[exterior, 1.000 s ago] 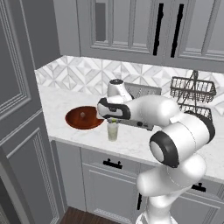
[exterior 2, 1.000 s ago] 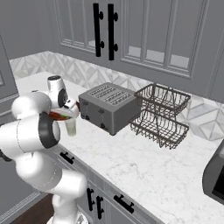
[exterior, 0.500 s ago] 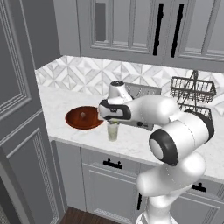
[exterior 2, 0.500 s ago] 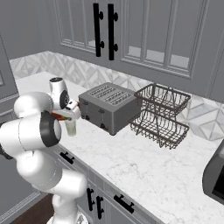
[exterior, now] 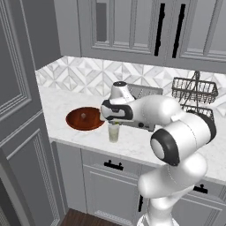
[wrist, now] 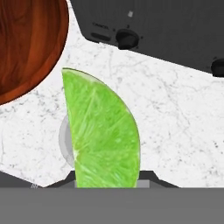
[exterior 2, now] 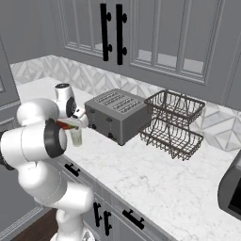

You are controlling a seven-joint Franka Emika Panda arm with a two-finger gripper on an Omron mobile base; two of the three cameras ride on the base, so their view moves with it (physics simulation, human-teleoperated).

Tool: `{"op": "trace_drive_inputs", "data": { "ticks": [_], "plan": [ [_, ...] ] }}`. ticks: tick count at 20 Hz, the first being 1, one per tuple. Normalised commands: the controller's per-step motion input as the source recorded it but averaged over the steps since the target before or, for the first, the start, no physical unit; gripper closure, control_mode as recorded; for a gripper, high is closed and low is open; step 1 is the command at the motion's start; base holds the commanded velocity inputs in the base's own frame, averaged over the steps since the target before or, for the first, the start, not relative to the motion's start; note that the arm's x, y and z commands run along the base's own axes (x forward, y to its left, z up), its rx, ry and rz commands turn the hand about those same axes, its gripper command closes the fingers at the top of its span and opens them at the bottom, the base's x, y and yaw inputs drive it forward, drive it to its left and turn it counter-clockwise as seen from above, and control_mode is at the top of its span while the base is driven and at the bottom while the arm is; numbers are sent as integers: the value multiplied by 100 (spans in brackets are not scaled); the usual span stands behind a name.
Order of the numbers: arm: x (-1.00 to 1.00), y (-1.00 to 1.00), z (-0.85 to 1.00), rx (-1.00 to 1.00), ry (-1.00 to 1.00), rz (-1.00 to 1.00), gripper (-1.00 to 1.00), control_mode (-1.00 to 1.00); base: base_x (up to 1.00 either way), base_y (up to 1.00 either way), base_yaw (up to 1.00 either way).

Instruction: Grab a lemon wedge from the fridge and one ice cube from the ice bowl, and put them in the glass of lemonade.

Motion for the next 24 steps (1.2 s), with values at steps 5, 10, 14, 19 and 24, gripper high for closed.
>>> {"op": "trace_drive_inputs", "data": {
  "ticks": [5,10,14,19,24],
  "plan": [
    [18,0,-14,0,0,0,100,-100,0,0,0],
    [0,0,-7,0,0,0,100,-100,0,0,0],
    [0,0,0,0,0,0,-100,-100,0,0,0],
    [0,0,0,0,0,0,-100,-100,0,0,0],
    [0,0,0,0,0,0,-100,-100,0,0,0]
  ]
}}
